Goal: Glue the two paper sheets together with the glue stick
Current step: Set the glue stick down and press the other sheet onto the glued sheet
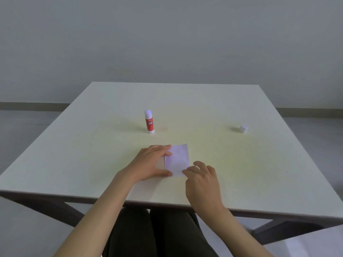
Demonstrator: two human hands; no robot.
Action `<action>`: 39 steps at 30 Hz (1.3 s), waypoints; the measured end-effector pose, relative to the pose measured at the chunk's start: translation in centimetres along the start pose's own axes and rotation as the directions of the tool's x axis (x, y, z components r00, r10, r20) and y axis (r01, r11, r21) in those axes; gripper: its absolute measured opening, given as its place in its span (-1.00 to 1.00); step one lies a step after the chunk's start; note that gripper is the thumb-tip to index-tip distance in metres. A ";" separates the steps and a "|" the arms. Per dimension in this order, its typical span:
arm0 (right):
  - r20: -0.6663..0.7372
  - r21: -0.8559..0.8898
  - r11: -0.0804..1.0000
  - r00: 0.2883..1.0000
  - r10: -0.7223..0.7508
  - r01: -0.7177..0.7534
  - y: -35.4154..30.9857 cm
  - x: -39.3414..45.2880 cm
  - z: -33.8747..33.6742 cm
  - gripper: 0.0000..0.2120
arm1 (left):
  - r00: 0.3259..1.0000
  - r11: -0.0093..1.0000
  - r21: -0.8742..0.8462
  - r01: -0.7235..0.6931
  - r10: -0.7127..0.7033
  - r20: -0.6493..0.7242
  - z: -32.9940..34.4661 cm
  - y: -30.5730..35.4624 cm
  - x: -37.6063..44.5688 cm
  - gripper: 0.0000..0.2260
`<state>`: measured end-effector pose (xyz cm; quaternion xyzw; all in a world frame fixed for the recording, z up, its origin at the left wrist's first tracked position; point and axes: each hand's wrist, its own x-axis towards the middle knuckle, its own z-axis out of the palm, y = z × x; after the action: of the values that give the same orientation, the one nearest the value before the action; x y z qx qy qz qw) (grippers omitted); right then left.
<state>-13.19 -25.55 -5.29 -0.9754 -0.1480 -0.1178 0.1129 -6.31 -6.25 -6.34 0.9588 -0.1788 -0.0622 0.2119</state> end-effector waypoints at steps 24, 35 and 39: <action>0.145 -0.122 0.991 0.989 -0.030 0.048 1.7 5.0 1.1 -0.71 | 0.999 0.999 0.009 0.040 -0.040 0.019 0.7 -1.1 -0.1 -0.20; 0.040 -0.145 0.975 0.986 -0.164 0.168 0.0 0.0 0.5 -0.63 | 1.000 0.994 0.105 0.005 -0.005 0.004 0.8 -1.1 0.0 -0.22; 0.094 -0.162 0.977 0.988 -0.124 0.138 -0.4 2.3 0.7 -0.70 | 1.000 0.995 0.097 -0.009 0.009 -0.004 0.8 -1.2 0.0 -0.23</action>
<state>-11.03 -24.41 -5.24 -0.9737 -0.2060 -0.0961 0.0158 -6.07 -5.56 -7.56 0.9673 -0.1854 -0.0503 0.1657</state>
